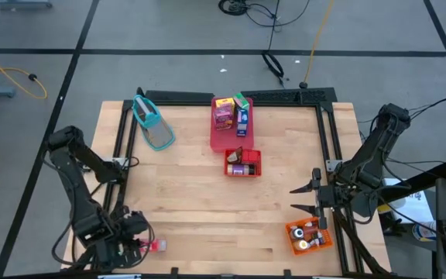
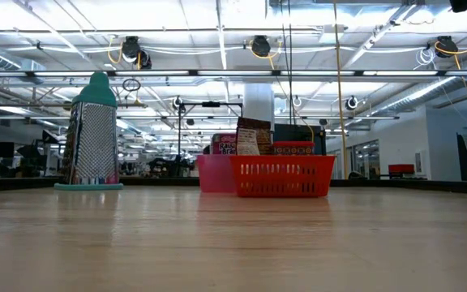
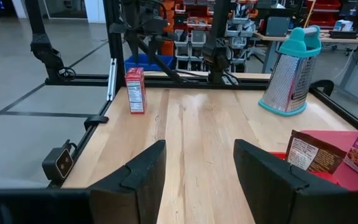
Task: Pick & Place Kitchen Items
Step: Put the red cereal box into the pink bin
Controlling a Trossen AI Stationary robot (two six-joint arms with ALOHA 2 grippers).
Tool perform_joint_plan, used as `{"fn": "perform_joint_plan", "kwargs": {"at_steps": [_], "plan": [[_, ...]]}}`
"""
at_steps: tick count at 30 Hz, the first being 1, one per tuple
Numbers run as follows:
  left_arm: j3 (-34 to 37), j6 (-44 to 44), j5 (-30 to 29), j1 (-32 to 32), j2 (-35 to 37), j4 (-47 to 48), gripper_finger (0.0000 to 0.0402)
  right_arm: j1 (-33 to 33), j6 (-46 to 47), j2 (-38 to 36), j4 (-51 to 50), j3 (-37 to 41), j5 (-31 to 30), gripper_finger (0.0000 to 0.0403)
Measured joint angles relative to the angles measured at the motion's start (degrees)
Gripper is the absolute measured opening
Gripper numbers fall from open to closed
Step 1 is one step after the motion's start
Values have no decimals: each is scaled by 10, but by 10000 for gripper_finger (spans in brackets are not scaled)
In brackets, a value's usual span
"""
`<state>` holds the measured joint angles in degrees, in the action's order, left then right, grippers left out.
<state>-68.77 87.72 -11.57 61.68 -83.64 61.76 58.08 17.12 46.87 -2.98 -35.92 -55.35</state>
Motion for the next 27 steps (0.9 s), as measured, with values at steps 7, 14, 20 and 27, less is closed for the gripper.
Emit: {"fn": "perform_joint_plan", "kwargs": {"at_steps": [7, 14, 20, 27], "plan": [[8, 26, -21, 16, 0, 1, 175, 0, 1, 0, 1, 0, 0, 183], [49, 35, -26, 23, 1, -65, 175, 0, 0, 0, 2, 0, 0, 183], [76, 26, -41, 23, 2, -120, 175, 0, 0, 0, 2, 0, 0, 183], [114, 21, -46, 23, 2, -167, 160, 0, 0, 0, 2, 0, 0, 183]]}}
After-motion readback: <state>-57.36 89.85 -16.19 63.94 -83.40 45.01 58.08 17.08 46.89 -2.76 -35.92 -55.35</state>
